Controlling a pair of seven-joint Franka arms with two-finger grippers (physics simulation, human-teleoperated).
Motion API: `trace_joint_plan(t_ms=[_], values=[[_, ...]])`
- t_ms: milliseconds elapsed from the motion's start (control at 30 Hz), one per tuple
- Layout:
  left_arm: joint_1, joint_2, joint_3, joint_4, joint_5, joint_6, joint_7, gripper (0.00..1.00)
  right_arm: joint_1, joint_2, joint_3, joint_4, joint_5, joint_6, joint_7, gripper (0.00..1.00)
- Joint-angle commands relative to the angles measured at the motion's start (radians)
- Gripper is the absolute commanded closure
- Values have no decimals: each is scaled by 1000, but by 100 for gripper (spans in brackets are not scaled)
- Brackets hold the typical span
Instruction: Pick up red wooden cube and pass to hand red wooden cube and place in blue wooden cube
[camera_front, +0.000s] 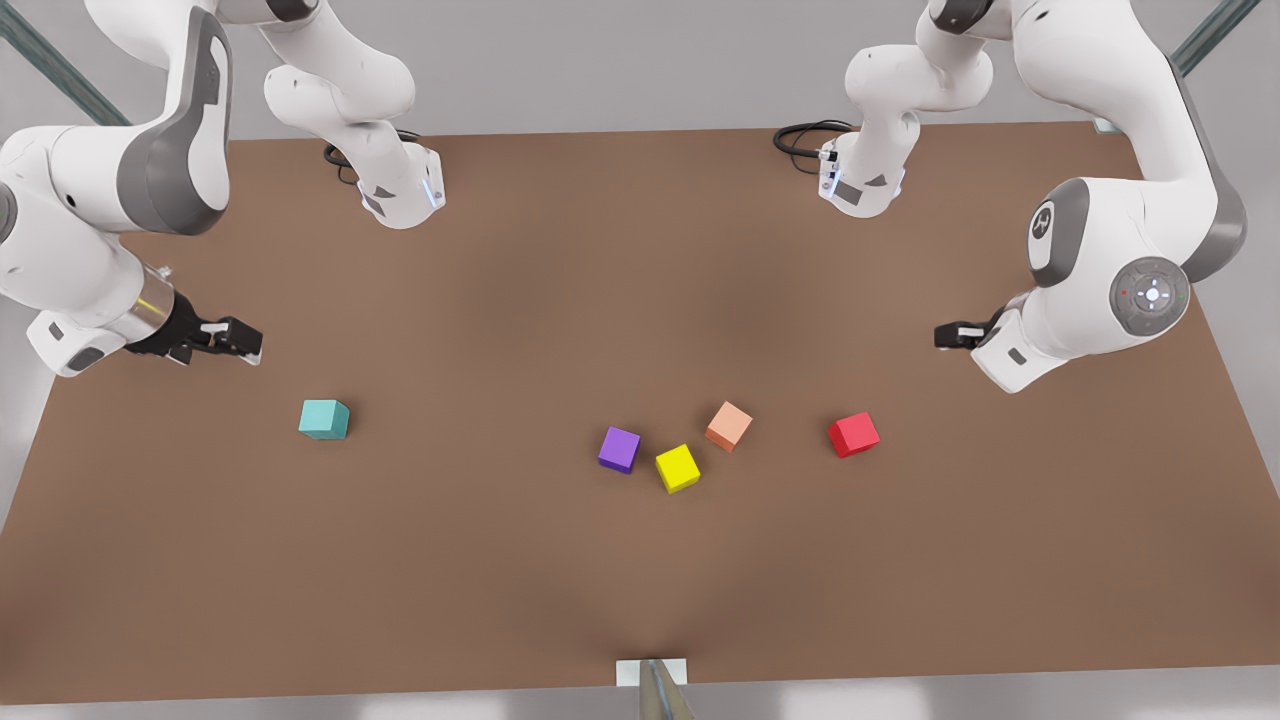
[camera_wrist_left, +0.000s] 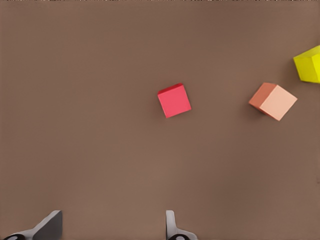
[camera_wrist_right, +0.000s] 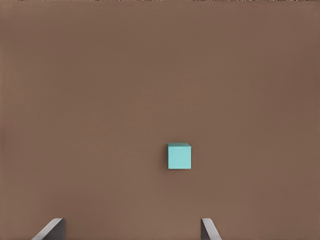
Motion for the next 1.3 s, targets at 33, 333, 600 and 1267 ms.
trace_joint_plan(t_ms=[33, 333, 600, 1267], values=[[-1, 12, 0, -4, -1, 28, 16, 0, -1, -1, -1, -1, 0, 17, 0, 0], [-64, 308, -5, -220, -87, 700, -446, 0, -1, 1, -1, -7, 3, 14, 0, 0], [-54, 321, -5, -282, -87, 737, -496, 0, -1, 7, 1, -7, 3, 13, -3, 0], [-57, 436, -5, -332, -83, 790, -613, 0, 1, 10, 1, -9, 6, 13, -2, 0]])
